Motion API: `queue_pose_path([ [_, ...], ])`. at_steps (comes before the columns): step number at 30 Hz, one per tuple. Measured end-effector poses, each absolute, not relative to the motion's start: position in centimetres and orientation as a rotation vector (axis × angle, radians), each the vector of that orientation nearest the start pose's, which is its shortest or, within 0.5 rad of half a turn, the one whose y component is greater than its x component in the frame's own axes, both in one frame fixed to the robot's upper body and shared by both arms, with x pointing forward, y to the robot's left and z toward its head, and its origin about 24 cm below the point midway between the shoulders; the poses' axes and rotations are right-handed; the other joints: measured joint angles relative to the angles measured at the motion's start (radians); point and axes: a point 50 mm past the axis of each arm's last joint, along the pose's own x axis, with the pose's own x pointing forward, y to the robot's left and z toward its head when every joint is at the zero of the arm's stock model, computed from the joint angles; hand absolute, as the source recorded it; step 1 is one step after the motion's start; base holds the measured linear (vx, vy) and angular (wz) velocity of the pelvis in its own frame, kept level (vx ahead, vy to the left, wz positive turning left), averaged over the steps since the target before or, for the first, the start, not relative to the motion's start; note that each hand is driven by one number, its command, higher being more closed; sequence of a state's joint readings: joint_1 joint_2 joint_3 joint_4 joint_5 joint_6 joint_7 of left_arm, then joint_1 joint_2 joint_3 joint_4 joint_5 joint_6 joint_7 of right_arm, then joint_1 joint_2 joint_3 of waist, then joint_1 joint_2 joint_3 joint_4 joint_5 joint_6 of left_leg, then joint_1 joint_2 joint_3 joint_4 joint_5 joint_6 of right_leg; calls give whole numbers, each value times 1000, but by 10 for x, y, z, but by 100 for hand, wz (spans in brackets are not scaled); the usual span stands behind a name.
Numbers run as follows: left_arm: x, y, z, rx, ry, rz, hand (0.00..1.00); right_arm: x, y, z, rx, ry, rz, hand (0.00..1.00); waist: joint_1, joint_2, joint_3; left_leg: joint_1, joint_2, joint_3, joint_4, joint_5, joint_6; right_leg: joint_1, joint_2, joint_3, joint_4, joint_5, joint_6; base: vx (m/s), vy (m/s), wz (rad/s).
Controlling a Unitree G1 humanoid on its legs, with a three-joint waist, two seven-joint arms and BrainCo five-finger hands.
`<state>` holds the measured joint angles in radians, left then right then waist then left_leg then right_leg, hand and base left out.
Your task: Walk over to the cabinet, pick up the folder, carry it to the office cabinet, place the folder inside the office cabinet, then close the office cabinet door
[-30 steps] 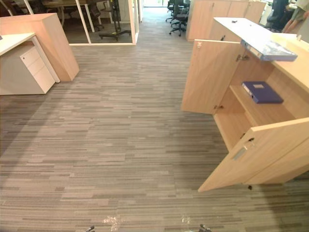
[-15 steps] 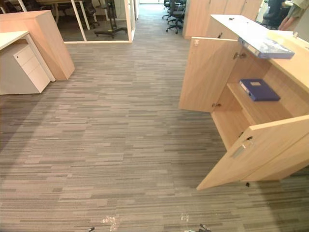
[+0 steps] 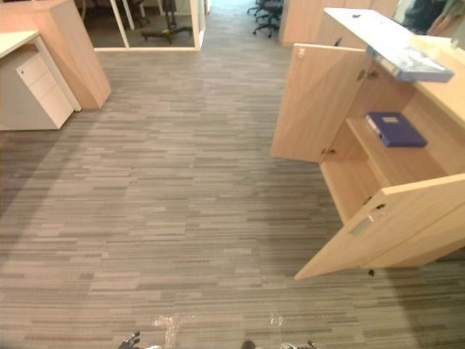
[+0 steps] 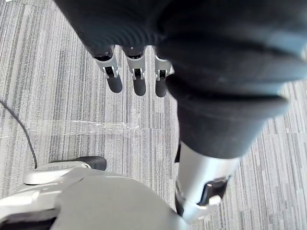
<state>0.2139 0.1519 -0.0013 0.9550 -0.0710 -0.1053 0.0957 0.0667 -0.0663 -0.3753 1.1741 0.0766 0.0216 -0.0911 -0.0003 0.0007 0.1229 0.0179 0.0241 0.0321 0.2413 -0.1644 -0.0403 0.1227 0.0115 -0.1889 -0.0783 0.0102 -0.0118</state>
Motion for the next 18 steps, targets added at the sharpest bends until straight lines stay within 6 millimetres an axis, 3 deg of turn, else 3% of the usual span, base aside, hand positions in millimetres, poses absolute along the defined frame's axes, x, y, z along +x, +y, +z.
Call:
queue_pose_path([
  [1,73,219,-152,100,1021,258,0,64,-215,-169,184,1224,-523,0,12,-1,14,-56,8,8,132,-26,-35,1,0,0,16,-15,-8,13,56,10],
  [2,75,220,-151,82,1004,280,0,66,-214,-169,186,1220,-519,0,15,-2,24,-96,13,17,225,-29,-39,1,-3,-1,32,-25,-9,18,58,6],
  [3,78,219,-148,18,968,338,0,68,-216,-169,181,1214,-520,0,16,5,43,-177,25,25,420,-12,-51,4,-8,0,73,-53,-11,23,46,-2],
  [5,73,217,-145,-67,941,401,0,69,-218,-168,177,1219,-522,0,22,10,50,-279,67,44,625,-52,-19,26,-26,3,120,-93,-8,128,89,-3],
  [6,73,216,-144,-75,934,405,0,70,-219,-168,177,1217,-522,0,24,10,50,-291,77,45,628,-67,-23,34,-34,6,125,-98,-4,204,142,-4],
  [9,75,215,-142,-69,913,391,0,80,-218,-166,187,1190,-520,0,32,8,47,-313,74,17,368,-63,-25,55,-106,26,128,-123,46,252,249,-13],
  [10,75,213,-141,-64,910,375,0,83,-218,-166,188,1184,-517,0,33,14,43,-306,52,-27,157,-9,-39,54,-147,29,124,-135,79,343,411,-15],
  [11,73,209,-142,-64,920,353,0,80,-219,-166,187,1192,-521,0,32,34,37,-283,56,-38,5,99,-65,61,-173,37,114,-145,114,358,436,-15],
  [12,70,208,-143,-63,931,348,0,78,-219,-167,191,1196,-527,0,33,43,31,-263,51,-11,-22,177,-64,76,-187,37,106,-146,131,265,311,-23],
  [13,71,209,-143,-62,928,343,0,79,-215,-167,207,1198,-524,0,38,36,31,-248,35,31,-32,224,-29,93,-212,31,93,-142,138,287,276,-29],
  [15,75,211,-142,-49,920,307,0,79,-208,-168,247,1191,-532,0,36,24,10,-235,-22,78,-15,170,23,81,-273,24,118,-107,141,388,309,-36],
  [18,76,207,-142,-31,925,250,0,72,-213,-169,272,1201,-576,0,38,33,-27,-177,-87,157,-23,131,81,70,-364,59,154,-73,169,344,252,-54],
])
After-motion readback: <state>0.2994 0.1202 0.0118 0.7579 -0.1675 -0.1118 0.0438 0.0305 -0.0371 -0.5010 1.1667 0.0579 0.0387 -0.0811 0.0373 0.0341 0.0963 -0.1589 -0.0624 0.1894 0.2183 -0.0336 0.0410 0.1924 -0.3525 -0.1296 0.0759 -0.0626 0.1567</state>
